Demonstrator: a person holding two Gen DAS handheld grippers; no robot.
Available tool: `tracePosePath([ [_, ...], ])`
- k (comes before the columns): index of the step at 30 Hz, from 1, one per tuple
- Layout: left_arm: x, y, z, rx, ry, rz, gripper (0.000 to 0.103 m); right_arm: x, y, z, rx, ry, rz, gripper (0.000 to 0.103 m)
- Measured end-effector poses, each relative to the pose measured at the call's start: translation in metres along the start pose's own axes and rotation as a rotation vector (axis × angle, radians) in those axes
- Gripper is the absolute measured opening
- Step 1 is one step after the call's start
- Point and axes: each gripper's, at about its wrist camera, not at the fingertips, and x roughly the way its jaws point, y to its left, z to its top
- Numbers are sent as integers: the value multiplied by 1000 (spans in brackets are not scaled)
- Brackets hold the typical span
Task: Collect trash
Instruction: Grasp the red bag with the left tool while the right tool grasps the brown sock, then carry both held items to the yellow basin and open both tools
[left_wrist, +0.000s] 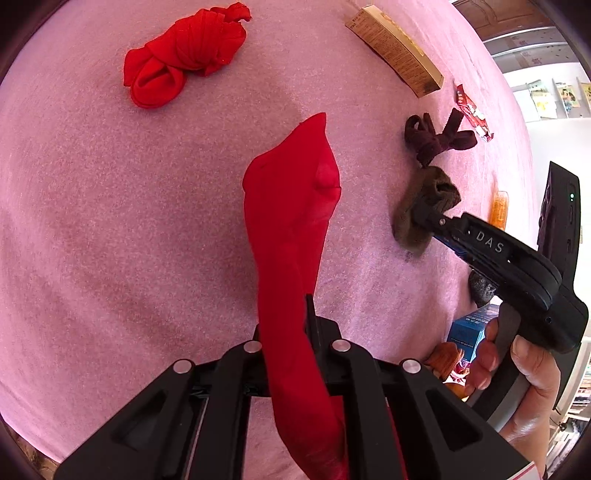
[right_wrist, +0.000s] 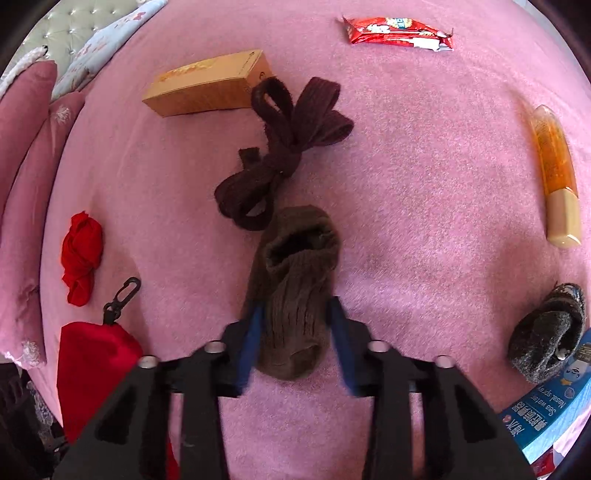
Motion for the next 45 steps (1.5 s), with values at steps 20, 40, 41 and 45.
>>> tracePosePath([
  [20, -86, -68, -102, 379, 109, -47, 7, -179, -15, -167, 157, -165, 140, 9],
  [40, -26, -266, -315, 871, 312, -43, 7, -286, -228, -425, 633, -301, 9, 9],
  [41, -19, -277, -328, 889, 326, -45, 7, -290, -240, -442, 660, -298, 0, 9],
  [45, 9, -315, -386, 971, 386, -51, 7, -301, -281, -505, 757, -298, -38, 9],
])
